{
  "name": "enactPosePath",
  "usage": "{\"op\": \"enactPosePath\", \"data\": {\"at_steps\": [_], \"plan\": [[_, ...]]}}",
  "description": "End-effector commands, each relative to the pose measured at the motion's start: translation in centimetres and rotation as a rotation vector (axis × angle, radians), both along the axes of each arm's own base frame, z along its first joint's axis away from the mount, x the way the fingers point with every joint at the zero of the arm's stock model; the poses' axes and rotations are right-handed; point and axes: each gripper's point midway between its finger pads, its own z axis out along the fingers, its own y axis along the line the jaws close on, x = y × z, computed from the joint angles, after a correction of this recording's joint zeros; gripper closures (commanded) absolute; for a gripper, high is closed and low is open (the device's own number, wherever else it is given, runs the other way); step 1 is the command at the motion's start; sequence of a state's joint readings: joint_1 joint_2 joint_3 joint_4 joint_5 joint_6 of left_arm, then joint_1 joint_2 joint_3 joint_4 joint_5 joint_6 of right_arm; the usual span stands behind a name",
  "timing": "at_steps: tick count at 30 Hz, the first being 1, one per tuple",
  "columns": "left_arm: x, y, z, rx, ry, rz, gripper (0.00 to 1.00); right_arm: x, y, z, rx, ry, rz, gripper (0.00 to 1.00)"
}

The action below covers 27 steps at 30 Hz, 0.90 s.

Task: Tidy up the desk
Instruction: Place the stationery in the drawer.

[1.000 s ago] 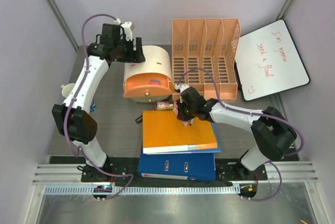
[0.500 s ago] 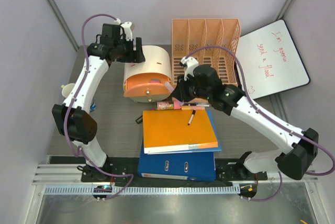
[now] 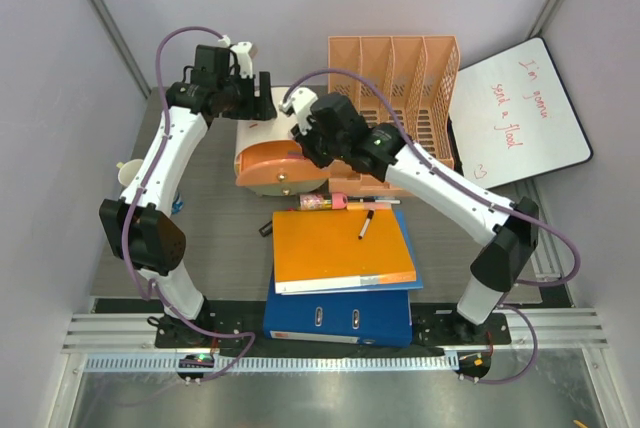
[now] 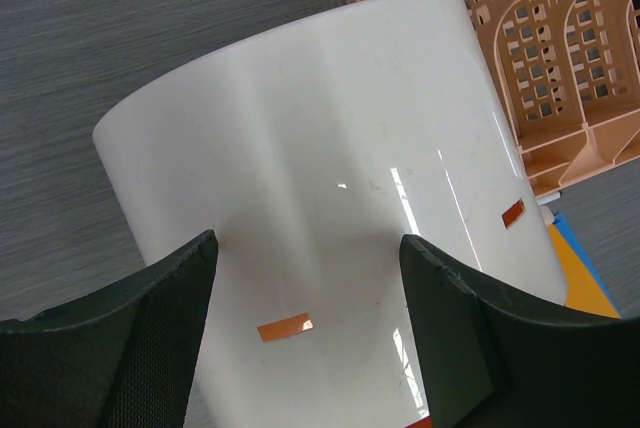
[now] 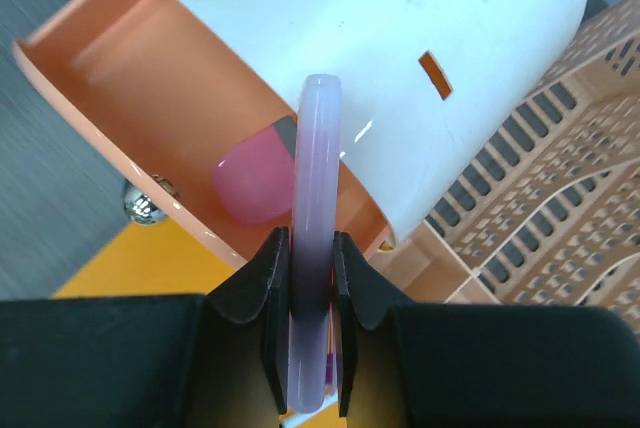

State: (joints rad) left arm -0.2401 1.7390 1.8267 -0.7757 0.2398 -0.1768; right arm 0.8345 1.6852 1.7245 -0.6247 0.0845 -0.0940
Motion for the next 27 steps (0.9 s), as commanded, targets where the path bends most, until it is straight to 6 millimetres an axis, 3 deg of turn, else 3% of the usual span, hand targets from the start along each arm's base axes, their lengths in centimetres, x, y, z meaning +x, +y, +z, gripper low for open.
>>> {"op": "enactPosePath", "data": {"at_steps": [1, 10, 17, 19, 21, 27], "plan": [[0.2, -0.1, 0.1, 0.009, -0.008, -0.010, 0.26, 0.4, 0.4, 2.7, -0.154, -0.242, 0.068, 0.99], [0.1, -0.1, 0.2, 0.012, -0.013, -0.013, 0.26, 0.2, 2.8, 2.5, -0.302, -0.384, 0.141, 0.99], [0.0, 0.1, 0.3, 0.015, -0.014, -0.010, 0.26, 2.0, 4.3, 4.1, -0.318, -0.472, 0.140, 0.99], [0.0, 0.0, 0.3, 0.015, -0.014, -0.011, 0.26, 2.3, 4.9, 5.2, -0.296, -0.488, 0.142, 0.92], [0.0, 0.1, 0.4, 0.017, -0.017, -0.008, 0.26, 2.4, 5.5, 5.1, -0.289, -0.482, 0.153, 0.84], [0.1, 0.2, 0.6, 0.021, -0.026, -0.005, 0.26, 1.5, 6.8, 5.0, -0.249, -0.449, 0.203, 0.81]]}}
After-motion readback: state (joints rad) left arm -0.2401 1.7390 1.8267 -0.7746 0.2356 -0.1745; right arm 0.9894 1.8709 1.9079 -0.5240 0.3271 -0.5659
